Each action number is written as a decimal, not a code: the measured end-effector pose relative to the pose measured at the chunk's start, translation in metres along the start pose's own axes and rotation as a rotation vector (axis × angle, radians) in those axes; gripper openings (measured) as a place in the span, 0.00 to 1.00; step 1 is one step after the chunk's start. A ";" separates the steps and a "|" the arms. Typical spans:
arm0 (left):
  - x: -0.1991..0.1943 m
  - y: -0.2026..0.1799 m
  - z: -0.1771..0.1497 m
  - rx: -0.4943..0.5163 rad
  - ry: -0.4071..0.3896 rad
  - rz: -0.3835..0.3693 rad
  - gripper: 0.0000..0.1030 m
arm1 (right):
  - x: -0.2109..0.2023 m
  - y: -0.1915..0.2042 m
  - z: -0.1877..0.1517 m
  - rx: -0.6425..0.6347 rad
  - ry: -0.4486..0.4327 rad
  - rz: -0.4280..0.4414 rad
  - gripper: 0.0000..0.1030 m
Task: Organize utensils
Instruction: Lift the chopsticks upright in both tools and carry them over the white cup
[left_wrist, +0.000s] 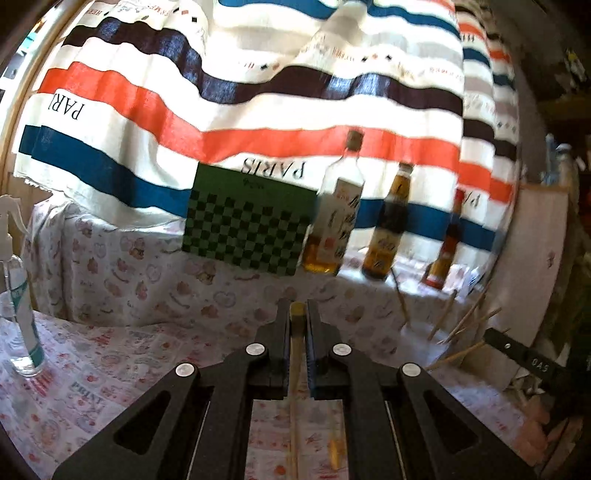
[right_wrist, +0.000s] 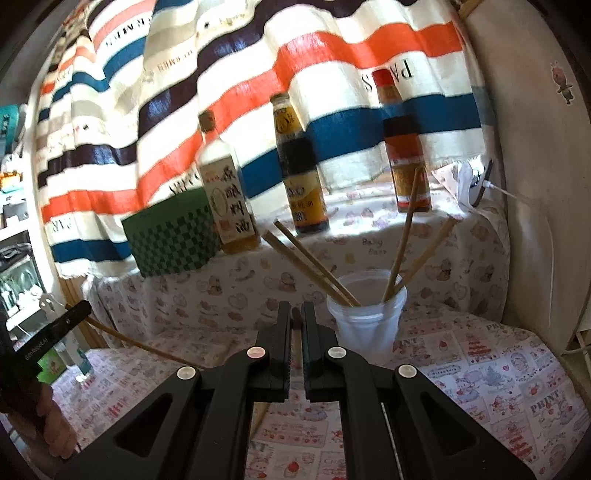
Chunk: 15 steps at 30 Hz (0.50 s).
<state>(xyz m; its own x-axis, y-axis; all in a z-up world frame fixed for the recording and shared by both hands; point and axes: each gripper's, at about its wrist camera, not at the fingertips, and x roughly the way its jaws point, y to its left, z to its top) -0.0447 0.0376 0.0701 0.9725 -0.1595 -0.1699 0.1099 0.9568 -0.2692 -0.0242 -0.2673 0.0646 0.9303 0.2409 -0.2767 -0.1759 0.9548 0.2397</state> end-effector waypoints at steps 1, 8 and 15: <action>-0.003 -0.001 0.000 0.003 -0.019 0.004 0.06 | -0.003 0.001 0.001 -0.007 -0.012 0.004 0.05; 0.005 -0.010 0.011 -0.016 -0.028 0.010 0.06 | -0.013 0.010 0.014 -0.020 -0.036 0.013 0.05; 0.031 -0.042 0.045 0.033 0.020 -0.024 0.06 | -0.007 0.021 0.053 -0.091 -0.046 -0.024 0.05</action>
<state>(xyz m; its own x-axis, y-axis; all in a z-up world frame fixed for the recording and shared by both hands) -0.0103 0.0031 0.1193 0.9652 -0.1868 -0.1830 0.1400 0.9602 -0.2418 -0.0178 -0.2579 0.1210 0.9479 0.2118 -0.2378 -0.1803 0.9725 0.1473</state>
